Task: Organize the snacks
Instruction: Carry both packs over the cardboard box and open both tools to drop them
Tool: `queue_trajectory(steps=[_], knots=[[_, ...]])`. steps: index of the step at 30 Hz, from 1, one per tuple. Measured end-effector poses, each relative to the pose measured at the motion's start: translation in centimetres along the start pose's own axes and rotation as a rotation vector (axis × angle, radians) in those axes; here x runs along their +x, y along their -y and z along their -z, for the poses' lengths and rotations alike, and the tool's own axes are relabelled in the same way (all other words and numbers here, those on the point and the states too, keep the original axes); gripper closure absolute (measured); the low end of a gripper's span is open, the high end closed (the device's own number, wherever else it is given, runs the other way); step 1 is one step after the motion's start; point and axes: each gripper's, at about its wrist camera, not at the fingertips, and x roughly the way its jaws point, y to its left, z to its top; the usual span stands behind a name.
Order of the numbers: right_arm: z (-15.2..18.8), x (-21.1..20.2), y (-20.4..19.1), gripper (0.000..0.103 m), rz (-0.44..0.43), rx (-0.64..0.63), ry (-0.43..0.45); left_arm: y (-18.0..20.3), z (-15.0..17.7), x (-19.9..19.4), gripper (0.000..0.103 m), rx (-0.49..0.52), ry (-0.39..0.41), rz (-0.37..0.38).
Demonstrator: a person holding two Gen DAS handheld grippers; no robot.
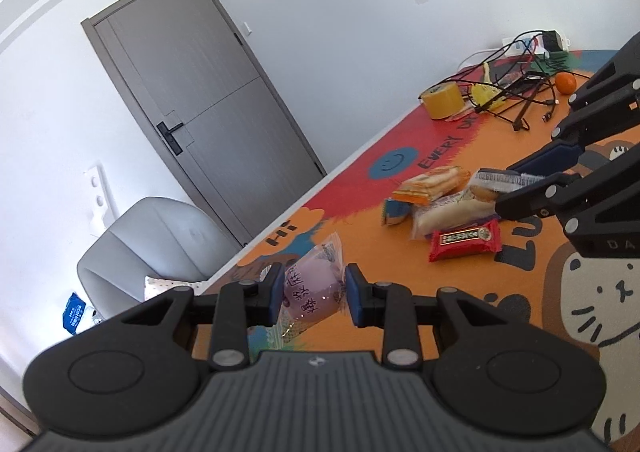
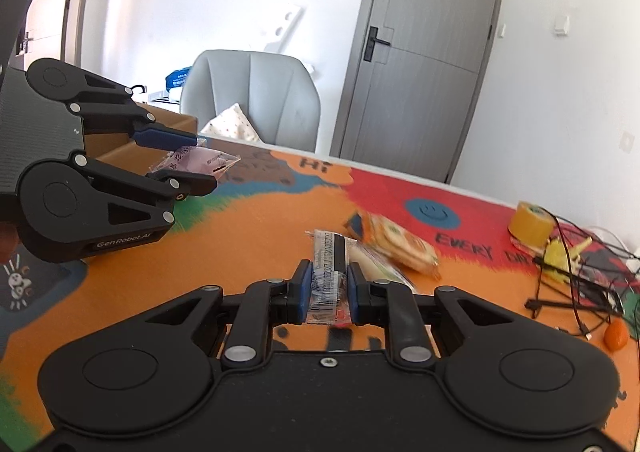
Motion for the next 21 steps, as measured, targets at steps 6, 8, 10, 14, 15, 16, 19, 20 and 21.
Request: queue_trajectory(steps=[6,8,10,14,15,16,19,20,21], knots=[[-1.8,-0.4,-1.8,0.083,-0.016,-0.014,0.048,-2.5,-0.2,-2.2,0.072,-0.004,0.039,-0.045],[-2.4,-0.5,-2.5,0.083,-0.026,-0.024,0.062,-3.2,-0.1,-2.8,0.072,-0.004,0.040,-0.054],[-3.0,-0.4,-3.2,0.083,-0.039,-0.037,0.076,-3.9,0.2,-3.2,0.072,-0.009,0.038,-0.075],[-3.9,-0.1,-4.6,0.083,-0.069,-0.051,0.098,-5.5,1.4,-3.6,0.072,-0.023,0.017,-0.109],[-4.1,0.0,-5.0,0.083,-0.075,-0.056,0.101,-5.9,1.7,-3.7,0.072,-0.025,0.013,-0.117],[-4.3,0.2,-5.3,0.083,-0.082,-0.062,0.104,-6.2,2.0,-3.7,0.072,-0.029,0.009,-0.124],[-4.9,0.5,-6.8,0.083,-0.101,-0.086,0.111,-7.3,2.9,-3.8,0.072,-0.044,-0.005,-0.140],[-5.1,0.8,-7.0,0.083,-0.108,-0.091,0.115,-7.6,3.1,-3.8,0.072,-0.047,-0.009,-0.143],[-5.2,0.9,-7.4,0.083,-0.114,-0.096,0.118,-7.9,3.4,-3.8,0.072,-0.050,-0.012,-0.145]])
